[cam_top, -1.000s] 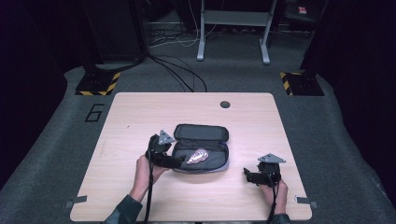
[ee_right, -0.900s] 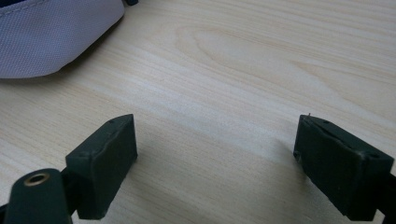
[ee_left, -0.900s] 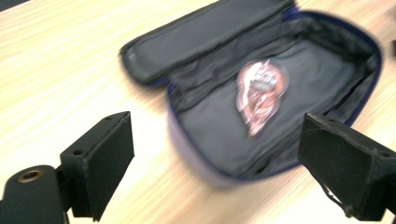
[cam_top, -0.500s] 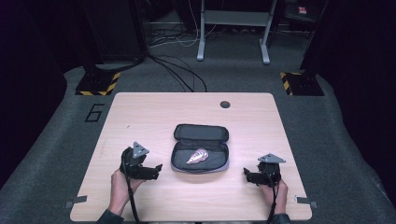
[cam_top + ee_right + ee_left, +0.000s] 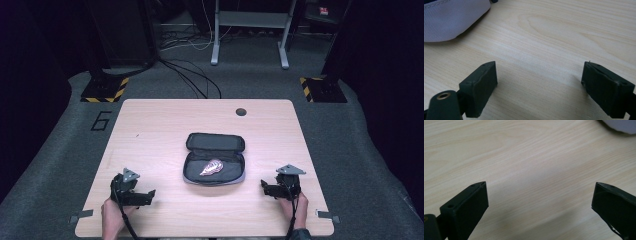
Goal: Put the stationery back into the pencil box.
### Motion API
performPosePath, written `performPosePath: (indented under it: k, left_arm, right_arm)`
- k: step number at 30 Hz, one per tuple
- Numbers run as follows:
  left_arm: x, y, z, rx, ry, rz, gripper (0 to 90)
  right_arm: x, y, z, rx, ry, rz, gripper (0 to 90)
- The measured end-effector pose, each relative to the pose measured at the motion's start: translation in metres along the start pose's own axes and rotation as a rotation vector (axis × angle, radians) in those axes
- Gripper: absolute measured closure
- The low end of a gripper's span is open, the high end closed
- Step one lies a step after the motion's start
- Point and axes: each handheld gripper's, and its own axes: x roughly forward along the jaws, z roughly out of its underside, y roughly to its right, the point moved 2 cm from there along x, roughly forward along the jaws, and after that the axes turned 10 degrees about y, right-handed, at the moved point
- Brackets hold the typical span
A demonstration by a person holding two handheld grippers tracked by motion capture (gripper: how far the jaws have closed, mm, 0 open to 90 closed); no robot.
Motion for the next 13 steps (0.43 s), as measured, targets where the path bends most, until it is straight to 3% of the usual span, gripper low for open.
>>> performPosePath:
  k: [5,10,13]
  left_arm:
    - [0.006,-0.009,0.017,-0.007,0.001,-0.003,0.1]
    - [0.005,-0.012,0.025,-0.034,0.080,-0.021,0.0]
    - [0.004,-0.014,0.024,-0.031,0.071,-0.024,0.0]
  right_arm:
    - [0.000,0.000,0.000,0.000,0.000,0.000,12.8]
    - [0.000,-0.001,0.000,0.009,0.002,0.003,12.6]
    - [0.001,-0.001,0.000,0.006,0.001,0.005,12.3]
